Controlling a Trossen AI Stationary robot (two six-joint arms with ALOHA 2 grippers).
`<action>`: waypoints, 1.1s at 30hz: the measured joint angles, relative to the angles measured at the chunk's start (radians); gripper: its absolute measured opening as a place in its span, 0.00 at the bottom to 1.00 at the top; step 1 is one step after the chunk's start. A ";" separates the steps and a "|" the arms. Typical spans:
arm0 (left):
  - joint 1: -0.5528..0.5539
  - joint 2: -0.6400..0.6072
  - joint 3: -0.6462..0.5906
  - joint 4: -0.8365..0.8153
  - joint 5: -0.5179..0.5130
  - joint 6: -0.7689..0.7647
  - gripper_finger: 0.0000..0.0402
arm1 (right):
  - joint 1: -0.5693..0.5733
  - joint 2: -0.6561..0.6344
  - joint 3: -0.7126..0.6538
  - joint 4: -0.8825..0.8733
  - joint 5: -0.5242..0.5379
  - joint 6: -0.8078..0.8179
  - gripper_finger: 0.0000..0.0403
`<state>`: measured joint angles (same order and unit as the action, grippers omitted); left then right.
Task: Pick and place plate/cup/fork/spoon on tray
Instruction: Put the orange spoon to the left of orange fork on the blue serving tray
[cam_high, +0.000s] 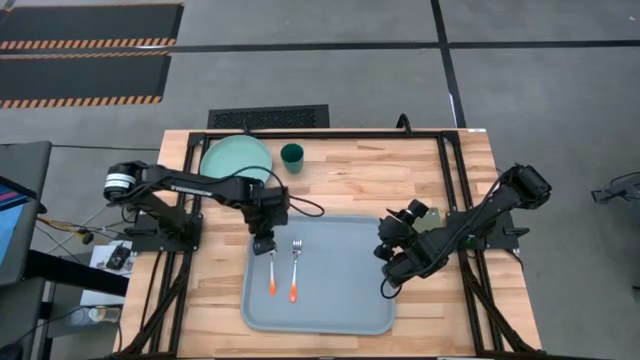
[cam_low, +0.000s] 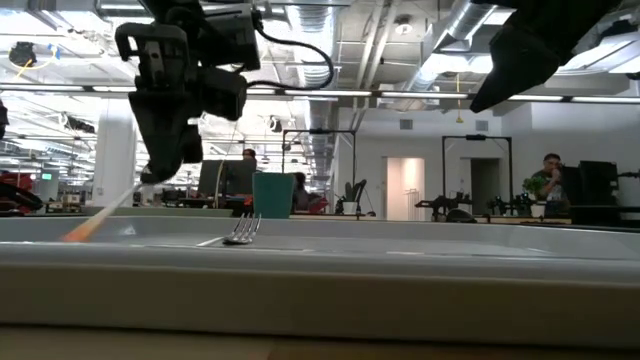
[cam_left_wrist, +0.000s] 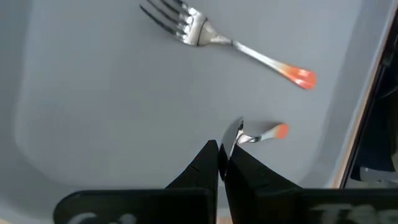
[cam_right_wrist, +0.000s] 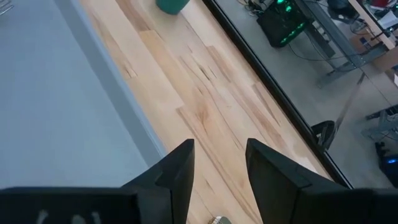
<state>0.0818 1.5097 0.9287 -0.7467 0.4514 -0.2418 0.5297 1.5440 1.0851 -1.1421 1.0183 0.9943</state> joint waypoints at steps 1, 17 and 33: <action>0.000 0.007 0.000 0.000 0.006 -0.002 0.00 | 0.000 0.000 0.000 -0.001 0.000 0.000 0.42; 0.004 0.083 0.041 0.031 -0.019 0.016 0.00 | 0.000 0.000 0.000 -0.002 -0.009 0.000 0.39; 0.004 0.095 0.041 0.036 -0.045 0.049 0.00 | 0.000 0.000 0.000 0.002 -0.009 0.001 0.39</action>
<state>0.0856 1.6047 0.9695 -0.7108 0.4068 -0.1925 0.5297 1.5440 1.0851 -1.1397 1.0092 0.9955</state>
